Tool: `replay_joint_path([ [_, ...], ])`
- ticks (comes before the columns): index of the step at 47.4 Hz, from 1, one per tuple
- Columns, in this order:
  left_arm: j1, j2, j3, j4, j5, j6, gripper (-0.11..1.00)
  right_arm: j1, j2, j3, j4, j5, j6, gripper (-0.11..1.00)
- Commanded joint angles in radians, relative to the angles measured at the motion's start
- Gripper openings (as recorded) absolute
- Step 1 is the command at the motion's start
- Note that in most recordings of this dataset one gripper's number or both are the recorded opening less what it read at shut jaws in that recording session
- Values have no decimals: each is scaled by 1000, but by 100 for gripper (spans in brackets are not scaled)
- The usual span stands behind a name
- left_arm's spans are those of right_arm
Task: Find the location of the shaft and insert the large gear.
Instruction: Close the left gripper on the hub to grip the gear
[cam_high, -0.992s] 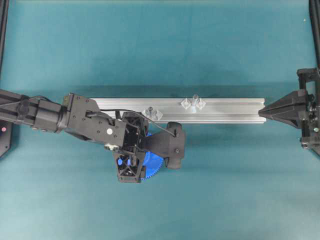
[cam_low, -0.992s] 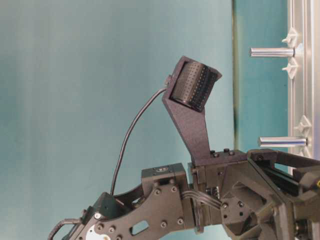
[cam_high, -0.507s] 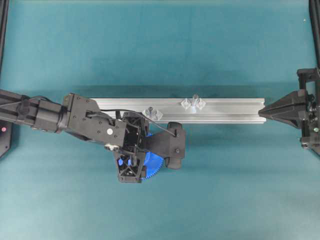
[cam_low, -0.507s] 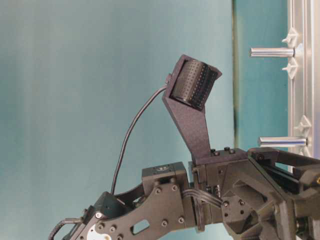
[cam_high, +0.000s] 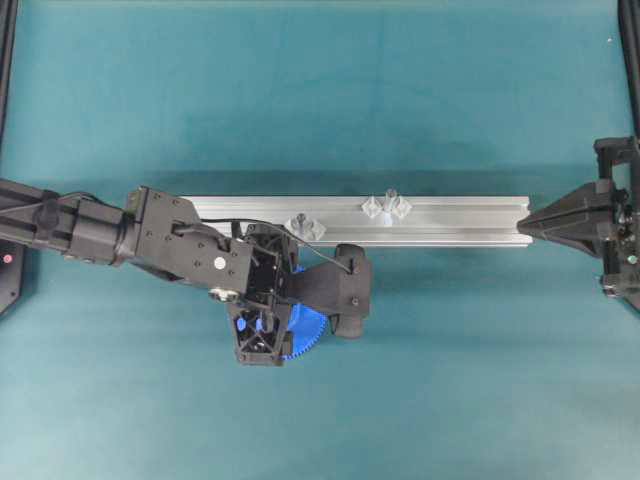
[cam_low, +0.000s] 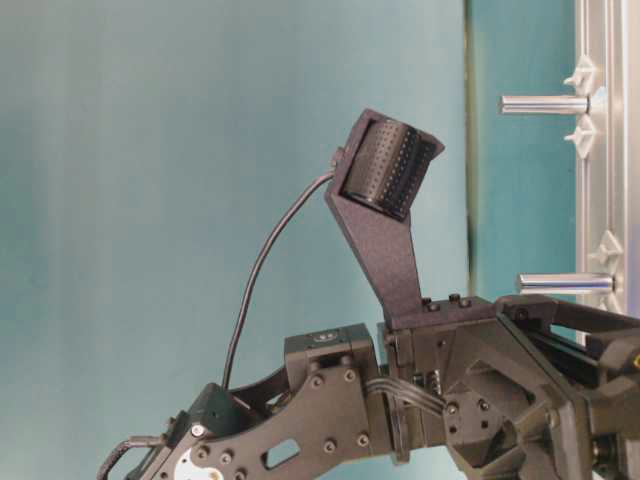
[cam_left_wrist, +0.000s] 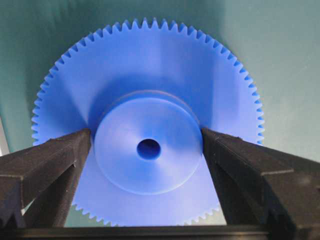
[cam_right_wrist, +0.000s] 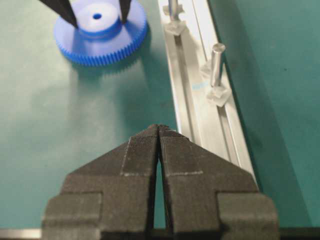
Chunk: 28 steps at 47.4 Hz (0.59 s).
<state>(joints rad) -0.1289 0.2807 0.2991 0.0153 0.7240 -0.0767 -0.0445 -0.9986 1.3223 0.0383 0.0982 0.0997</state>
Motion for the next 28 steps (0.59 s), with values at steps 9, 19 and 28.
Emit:
replay_joint_path([
  [9,2,3,-2,3,-2,-6,92,0,6,-9,2,-5,11,2],
  [19,2,-2,-2,3,17,-14,70,0,6,-11,2,-5,11,2],
  [28,2,-5,-3,3,18,-14,70,0,6,-9,2,-5,11,2],
])
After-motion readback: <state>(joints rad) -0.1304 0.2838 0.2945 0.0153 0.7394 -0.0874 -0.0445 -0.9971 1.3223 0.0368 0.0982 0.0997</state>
